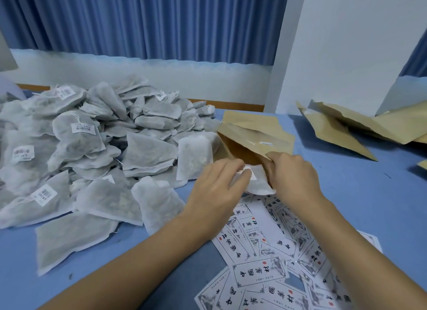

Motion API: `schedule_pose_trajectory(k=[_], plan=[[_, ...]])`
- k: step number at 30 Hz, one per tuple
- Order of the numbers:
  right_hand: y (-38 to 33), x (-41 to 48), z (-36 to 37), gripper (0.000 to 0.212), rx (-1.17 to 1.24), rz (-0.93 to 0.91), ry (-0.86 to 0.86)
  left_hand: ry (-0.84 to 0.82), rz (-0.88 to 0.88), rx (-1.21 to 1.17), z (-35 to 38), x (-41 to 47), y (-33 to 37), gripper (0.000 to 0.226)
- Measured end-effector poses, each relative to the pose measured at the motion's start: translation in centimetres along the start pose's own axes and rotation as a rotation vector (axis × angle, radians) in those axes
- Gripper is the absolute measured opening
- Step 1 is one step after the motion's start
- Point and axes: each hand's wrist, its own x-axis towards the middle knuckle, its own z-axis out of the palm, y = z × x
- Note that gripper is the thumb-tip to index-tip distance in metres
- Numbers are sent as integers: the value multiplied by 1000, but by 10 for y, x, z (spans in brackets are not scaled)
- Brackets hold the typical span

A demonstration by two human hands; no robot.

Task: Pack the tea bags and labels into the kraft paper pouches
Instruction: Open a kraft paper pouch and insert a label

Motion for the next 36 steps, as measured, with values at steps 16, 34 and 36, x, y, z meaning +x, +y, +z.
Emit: schedule_pose_trajectory(k=[16,34,36], plan=[[16,12,-9,25,-14,-66,138,-638,-513,-198,82,87,22,24],[24,-14,30,29,140,-42,26,-366,-63,-313,36,6,3,25],[23,-19,33,37,234,-35,113,-164,-61,-264,22,7,-2,20]])
